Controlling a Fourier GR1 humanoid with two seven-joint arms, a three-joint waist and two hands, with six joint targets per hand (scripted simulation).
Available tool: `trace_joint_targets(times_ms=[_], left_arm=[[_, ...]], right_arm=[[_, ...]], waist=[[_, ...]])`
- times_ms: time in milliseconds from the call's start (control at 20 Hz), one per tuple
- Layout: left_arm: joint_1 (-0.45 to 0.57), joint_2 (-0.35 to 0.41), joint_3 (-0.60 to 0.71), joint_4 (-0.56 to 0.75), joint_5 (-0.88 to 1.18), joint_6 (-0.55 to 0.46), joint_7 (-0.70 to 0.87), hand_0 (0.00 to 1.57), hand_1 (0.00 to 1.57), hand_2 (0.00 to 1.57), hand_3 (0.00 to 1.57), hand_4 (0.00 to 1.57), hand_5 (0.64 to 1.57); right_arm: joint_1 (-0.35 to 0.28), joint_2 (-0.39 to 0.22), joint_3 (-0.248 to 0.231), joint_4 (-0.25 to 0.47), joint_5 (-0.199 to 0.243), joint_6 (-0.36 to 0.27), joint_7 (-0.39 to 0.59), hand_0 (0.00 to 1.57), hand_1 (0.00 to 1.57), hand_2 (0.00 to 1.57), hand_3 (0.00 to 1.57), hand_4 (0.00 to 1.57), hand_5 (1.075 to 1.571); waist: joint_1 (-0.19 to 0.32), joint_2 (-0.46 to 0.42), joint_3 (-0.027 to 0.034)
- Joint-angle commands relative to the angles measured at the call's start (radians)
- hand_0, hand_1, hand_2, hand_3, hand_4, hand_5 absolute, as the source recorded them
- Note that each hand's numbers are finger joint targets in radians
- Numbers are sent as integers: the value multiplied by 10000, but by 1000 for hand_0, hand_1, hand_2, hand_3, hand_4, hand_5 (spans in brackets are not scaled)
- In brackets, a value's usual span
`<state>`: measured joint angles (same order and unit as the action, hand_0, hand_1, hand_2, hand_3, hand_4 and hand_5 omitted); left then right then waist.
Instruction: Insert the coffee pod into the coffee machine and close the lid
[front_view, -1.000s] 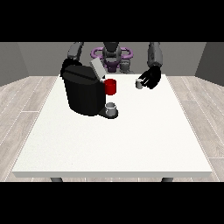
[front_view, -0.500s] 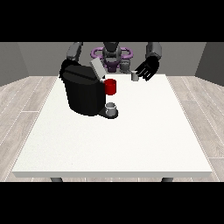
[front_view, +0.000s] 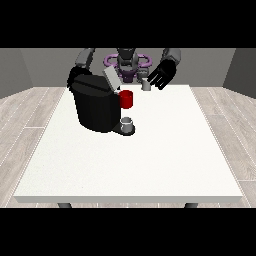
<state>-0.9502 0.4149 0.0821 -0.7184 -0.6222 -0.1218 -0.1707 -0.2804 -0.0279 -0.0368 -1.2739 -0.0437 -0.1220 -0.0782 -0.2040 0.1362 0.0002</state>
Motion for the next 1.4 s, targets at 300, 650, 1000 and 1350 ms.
trace_joint_targets(times_ms=[300, 650, 1000, 1350], left_arm=[[-1620, 217, 372, 308, 67, -454, 880, 1260, 1260, 1318, 1258, 490, 1571], [-1854, 860, 700, 730, -52, -121, 371, 1262, 1262, 1297, 1237, 494, 1571], [-2426, 935, 803, 811, -8, -377, 521, 1283, 1283, 1314, 1222, 504, 1571], [-2179, 413, 437, 836, -206, -588, 547, 1251, 1251, 1294, 1208, 506, 1571]], right_arm=[[-509, -1, 323, -529, 123, 65, 433, 0, 0, 0, 0, 508, 1571], [-433, 259, 632, -1363, 417, -377, 486, 0, 0, 0, 0, 502, 1571], [-669, -177, 207, -1179, 314, -161, 169, 0, 0, 0, 0, 480, 1571], [-331, -8, 153, -1077, 315, -398, 341, 0, 0, 0, 0, 514, 1571]], waist=[[-689, 280, 0], [-1115, 1041, -2], [-1130, 1430, 0], [-885, 964, 1]])
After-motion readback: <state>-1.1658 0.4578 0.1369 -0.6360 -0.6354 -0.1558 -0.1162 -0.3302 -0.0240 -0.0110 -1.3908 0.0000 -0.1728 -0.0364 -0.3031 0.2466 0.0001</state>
